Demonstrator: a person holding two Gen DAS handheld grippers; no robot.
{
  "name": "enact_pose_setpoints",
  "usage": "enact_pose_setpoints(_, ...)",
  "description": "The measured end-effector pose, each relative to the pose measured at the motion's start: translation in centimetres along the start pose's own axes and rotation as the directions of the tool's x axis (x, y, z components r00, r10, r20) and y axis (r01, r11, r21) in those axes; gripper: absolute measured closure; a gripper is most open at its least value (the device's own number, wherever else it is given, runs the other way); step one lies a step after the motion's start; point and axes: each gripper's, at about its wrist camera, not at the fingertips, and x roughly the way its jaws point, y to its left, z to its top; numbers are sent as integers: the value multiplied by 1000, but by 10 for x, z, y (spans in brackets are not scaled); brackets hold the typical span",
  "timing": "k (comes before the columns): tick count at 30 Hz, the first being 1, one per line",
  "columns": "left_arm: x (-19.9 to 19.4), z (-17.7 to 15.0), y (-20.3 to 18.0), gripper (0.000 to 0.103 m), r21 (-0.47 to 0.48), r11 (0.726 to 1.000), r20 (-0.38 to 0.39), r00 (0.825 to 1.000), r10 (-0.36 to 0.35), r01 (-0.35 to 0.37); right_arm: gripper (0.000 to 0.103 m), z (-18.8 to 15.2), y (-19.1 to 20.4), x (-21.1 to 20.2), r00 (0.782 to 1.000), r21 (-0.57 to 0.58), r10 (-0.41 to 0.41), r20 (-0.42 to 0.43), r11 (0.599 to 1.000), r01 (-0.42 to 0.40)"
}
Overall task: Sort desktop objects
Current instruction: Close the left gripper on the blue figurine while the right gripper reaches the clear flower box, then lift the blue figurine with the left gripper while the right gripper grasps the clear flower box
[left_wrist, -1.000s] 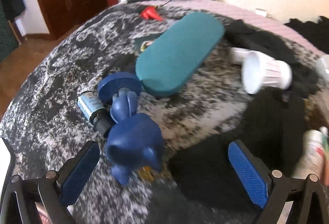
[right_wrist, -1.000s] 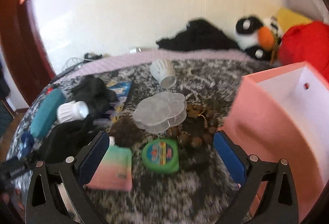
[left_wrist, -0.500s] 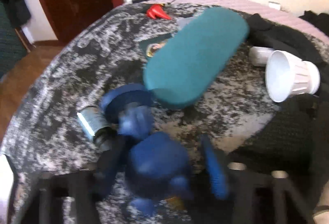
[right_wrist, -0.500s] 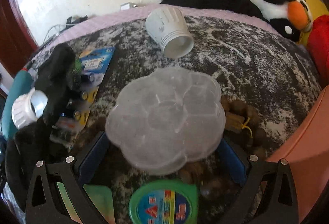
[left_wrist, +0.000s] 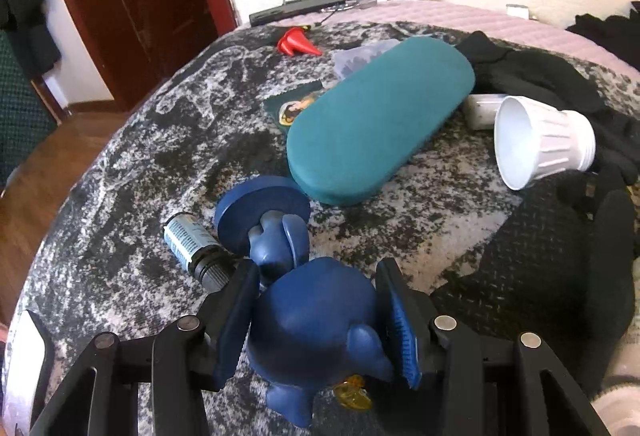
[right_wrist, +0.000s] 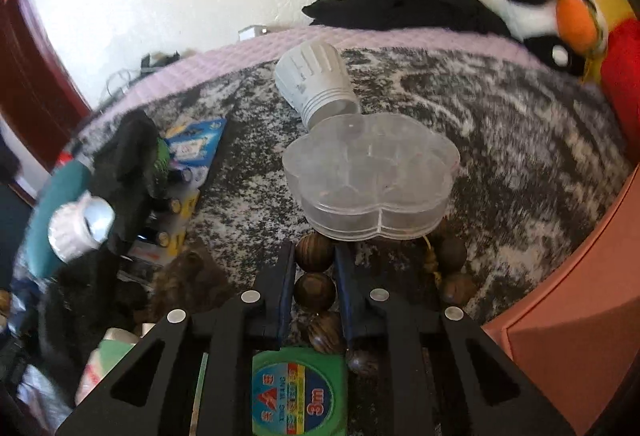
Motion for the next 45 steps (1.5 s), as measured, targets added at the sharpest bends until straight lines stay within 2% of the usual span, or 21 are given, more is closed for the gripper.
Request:
enact_pose_setpoints(3,-4,0,3,51,-4,1000,7,1000,-6,6,80,0,-16,-3,994,110,110,7,988,-110)
enact_pose_setpoints(5,-6,1,5,51,-8,1000,15,1000,-8,8,60,3,-17,-8,988,142,149,43,978,-154)
enact_pose_setpoints(6,-7,1,6,51,-10,1000,17,1000,-9,9,32,4,-17,-11,984,157,168,61,972,-176)
enact_pose_setpoints(7,-8,2,7,52,-12,1000,20,1000,-11,11,18,6,-18,-13,979,172,187,79,965,-198)
enact_pose_setpoints(8,-8,2,8,52,-13,1000,22,1000,-12,12,16,8,-18,-15,977,196,188,96,959,-204)
enact_pose_setpoints(12,-9,2,9,52,-9,1000,23,1000,-17,17,16,17,-21,-16,976,283,160,146,939,-196)
enact_pose_setpoints(18,-5,2,8,52,-2,1000,18,1000,-21,21,17,33,-28,1,989,416,-3,146,908,-58)
enact_pose_setpoints(21,-3,2,9,52,-4,1000,14,1000,-26,26,16,37,-34,3,989,486,-54,135,874,-19)
enact_pose_setpoints(24,-2,2,9,52,-1,1000,11,1000,-28,28,5,60,-39,15,978,461,-181,101,880,115)
enact_pose_setpoints(26,-1,2,10,52,2,1000,7,1000,-30,30,1,78,-42,33,964,379,-263,47,897,227)
enact_pose_setpoints(27,0,2,10,52,2,999,4,999,-32,32,0,85,-44,44,963,335,-270,7,908,252)
enact_pose_setpoints(30,3,1,12,52,-3,999,-10,999,-40,40,0,100,-45,59,970,214,-240,-24,947,240)
enact_pose_setpoints(32,8,0,13,52,-11,999,-27,999,-42,42,1,105,-44,61,968,177,-250,-31,951,252)
enact_pose_setpoints(34,10,0,14,52,-17,999,-35,998,-44,44,0,106,-42,59,972,186,-226,-71,954,235)
enact_pose_setpoints(36,10,-1,14,52,-19,999,-36,998,-43,42,0,104,-31,64,972,145,-204,-114,965,219)
enact_pose_setpoints(38,7,-1,14,55,-15,999,-28,999,-36,35,0,103,-20,70,965,63,-236,-118,968,245)
enact_pose_setpoints(40,2,0,13,62,-3,1000,-12,1000,-25,25,4,102,-8,76,956,-19,-268,-119,963,268)
enact_pose_setpoints(41,-2,0,12,64,7,1000,0,1000,-17,17,5,104,-11,74,960,-4,-259,-108,966,260)
enact_pose_setpoints(43,-6,2,13,77,13,1000,13,1000,-14,14,5,105,-13,70,966,13,-241,-90,970,243)
enact_pose_setpoints(45,-11,3,13,77,18,1000,24,1000,-12,11,5,104,-13,63,973,11,-220,-74,975,221)
